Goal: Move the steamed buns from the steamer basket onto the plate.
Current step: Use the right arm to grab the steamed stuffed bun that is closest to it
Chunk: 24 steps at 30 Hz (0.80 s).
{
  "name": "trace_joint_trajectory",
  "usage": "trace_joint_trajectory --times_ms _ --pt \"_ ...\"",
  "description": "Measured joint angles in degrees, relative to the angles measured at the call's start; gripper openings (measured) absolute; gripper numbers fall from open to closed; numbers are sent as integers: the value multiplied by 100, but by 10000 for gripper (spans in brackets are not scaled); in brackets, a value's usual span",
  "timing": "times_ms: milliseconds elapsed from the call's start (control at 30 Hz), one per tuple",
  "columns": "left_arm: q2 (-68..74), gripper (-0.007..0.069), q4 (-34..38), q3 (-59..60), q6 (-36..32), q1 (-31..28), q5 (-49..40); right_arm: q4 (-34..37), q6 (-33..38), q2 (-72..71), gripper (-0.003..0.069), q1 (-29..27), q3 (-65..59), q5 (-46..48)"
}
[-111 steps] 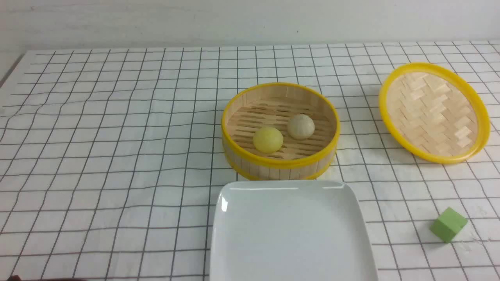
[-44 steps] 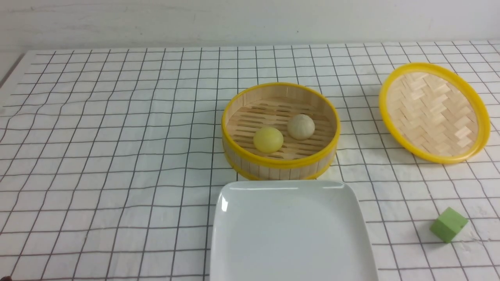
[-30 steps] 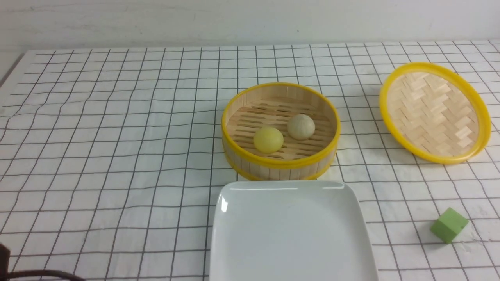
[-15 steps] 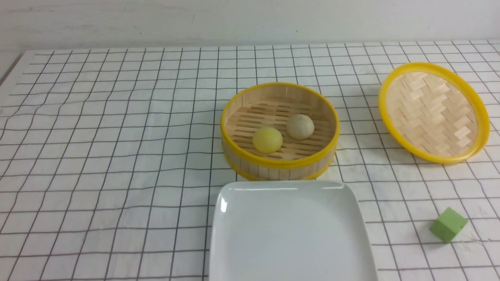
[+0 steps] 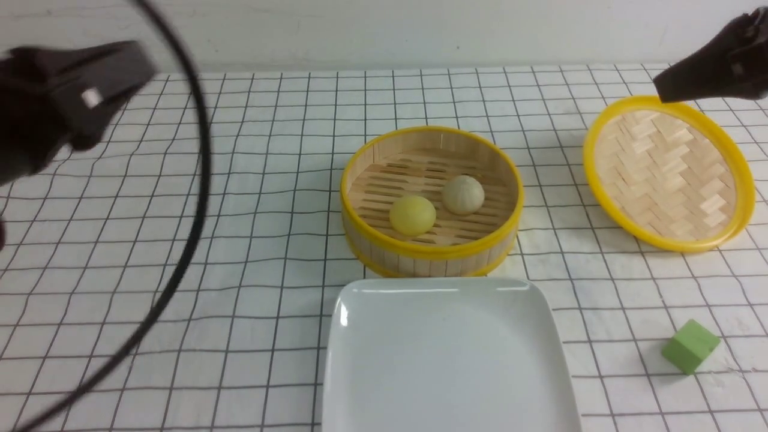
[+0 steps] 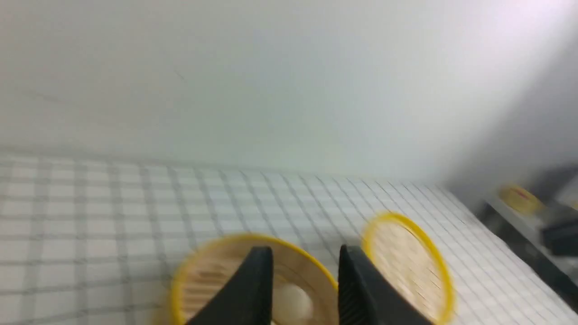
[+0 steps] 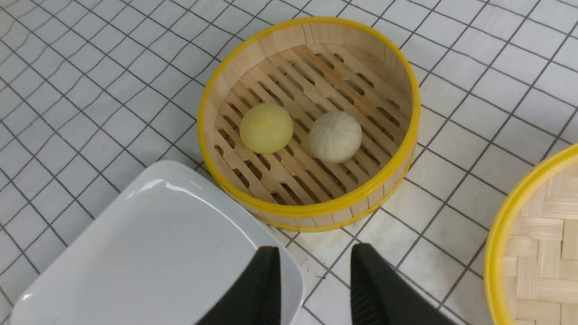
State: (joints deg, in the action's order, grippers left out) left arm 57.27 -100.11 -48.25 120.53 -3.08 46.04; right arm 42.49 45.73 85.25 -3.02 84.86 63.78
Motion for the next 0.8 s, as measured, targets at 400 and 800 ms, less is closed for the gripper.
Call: trace_joint_trajectory --times_ms 400,800 --pt "3658 134 -351 -3241 912 367 2261 -525 69 1129 240 6 1114 578" --pt "3590 32 -351 -3367 -424 404 1169 -292 207 1199 240 178 1146 395"
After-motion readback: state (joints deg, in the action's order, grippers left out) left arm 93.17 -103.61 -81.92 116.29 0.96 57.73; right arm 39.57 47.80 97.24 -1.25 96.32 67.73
